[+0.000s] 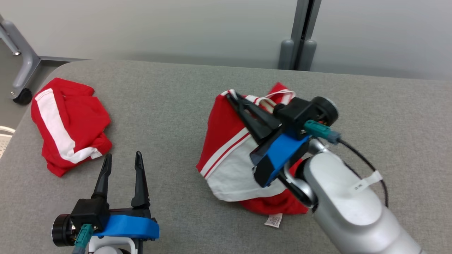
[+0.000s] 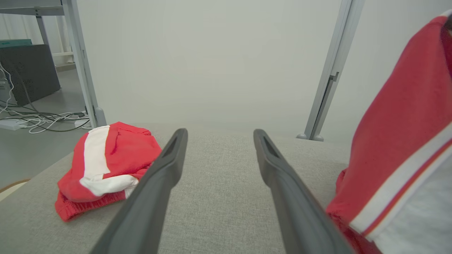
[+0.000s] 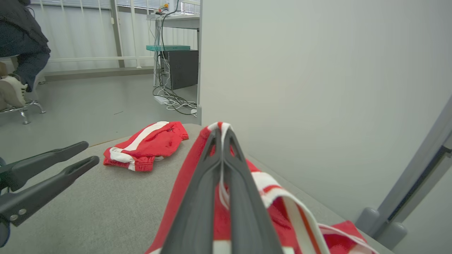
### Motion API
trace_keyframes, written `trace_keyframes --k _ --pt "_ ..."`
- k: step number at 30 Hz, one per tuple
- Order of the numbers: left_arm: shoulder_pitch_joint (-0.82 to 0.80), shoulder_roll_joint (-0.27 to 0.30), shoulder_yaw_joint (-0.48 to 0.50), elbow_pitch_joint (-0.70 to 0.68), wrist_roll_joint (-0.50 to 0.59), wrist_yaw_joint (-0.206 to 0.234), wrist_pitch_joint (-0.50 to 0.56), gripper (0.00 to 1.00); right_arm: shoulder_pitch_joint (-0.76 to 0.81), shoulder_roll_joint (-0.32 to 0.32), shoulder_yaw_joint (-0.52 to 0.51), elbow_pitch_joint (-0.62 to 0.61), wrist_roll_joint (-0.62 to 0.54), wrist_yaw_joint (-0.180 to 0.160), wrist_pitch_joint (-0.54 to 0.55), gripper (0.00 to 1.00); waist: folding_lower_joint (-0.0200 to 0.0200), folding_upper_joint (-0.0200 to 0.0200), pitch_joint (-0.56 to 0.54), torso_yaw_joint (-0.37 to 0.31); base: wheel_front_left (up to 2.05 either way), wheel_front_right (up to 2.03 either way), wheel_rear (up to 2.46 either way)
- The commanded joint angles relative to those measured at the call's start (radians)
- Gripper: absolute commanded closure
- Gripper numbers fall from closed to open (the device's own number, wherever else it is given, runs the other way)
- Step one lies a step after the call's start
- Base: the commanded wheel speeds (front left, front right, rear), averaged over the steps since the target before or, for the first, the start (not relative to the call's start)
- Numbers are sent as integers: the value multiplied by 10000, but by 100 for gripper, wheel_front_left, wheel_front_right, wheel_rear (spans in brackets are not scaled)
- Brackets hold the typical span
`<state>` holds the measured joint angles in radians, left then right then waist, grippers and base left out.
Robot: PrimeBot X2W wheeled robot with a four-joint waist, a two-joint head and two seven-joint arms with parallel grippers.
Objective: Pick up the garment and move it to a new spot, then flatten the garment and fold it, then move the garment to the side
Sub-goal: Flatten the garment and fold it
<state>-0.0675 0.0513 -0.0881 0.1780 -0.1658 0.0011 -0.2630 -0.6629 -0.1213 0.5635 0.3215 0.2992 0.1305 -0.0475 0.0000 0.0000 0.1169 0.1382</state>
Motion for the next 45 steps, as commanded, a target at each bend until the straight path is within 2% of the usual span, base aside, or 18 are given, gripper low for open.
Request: trace_keyframes --k 1,7,13,14,15,16,21,24,27,28,29,31,32,33,36,40,45 --pt "-110 -18 -26 -15 -33 77 -26 0 -298 245 421 427 220 4 -220 100 0 0 106 177 0 0 0" --pt "-18 -19 -14 4 -84 79 -26 0 -690 692 2931 2024 1079 5 -1027 100 0 0 215 411 0 0 0" --pt "-149 -16 -91 63 -164 116 -26 0 -723 683 5712 2161 2613 2 -1645 100 0 0 302 473 0 0 0" --pt "-189 -16 -100 86 -181 123 -26 0 -750 685 5958 2216 2762 4 -1731 71 0 0 310 471 0 0 0" --pt "-224 -16 -129 90 -196 142 -26 0 -749 697 6131 2263 2902 4 -1811 7 0 0 313 468 0 0 0" --pt "-230 -16 -143 94 -195 155 -26 0 -754 696 6236 2316 3025 4 -1885 0 0 0 315 453 0 0 0" --pt "-115 -15 -47 56 -109 171 -26 0 -1023 691 5973 2787 3186 4 -2122 0 0 0 283 221 0 0 0" --pt "-5 -16 81 55 -47 124 -26 0 -1088 696 5109 3221 2767 4 -2179 0 0 0 230 12 0 0 0" --pt "69 -13 211 -10 11 107 -26 0 -886 599 3669 3255 2223 4 -2178 0 0 0 181 -186 0 0 0" --pt "69 -13 211 -10 11 107 -26 0 -886 599 3669 3255 2223 4 -2178 0 0 0 181 -186 0 0 0" --pt "156 -16 271 -31 48 96 -26 0 -602 202 2770 3148 1778 4 -2178 0 0 0 157 -293 0 0 0" --pt "178 -18 307 -47 68 95 -26 0 -435 22 2375 3050 1578 4 -2177 0 0 0 144 -350 0 0 0" --pt "198 -15 346 -66 106 66 -26 0 -114 -347 1576 2828 1231 4 -2180 0 0 0 122 -432 0 0 0" --pt "198 -15 346 -66 106 66 -26 0 -114 -347 1576 2828 1231 4 -2180 0 0 0 122 -432 0 0 0" --pt "252 -16 422 -91 161 37 -26 0 556 -879 602 2581 849 5 -2181 0 0 0 95 -532 0 0 0" --pt "377 -15 529 -75 270 -12 -26 0 1564 -1386 2 2432 608 4 -2109 0 0 0 50 -604 0 0 0" --pt "424 -15 672 -18 461 -11 -26 0 2681 -1602 17 1892 805 4 -1522 0 0 0 -8 -622 0 0 0"
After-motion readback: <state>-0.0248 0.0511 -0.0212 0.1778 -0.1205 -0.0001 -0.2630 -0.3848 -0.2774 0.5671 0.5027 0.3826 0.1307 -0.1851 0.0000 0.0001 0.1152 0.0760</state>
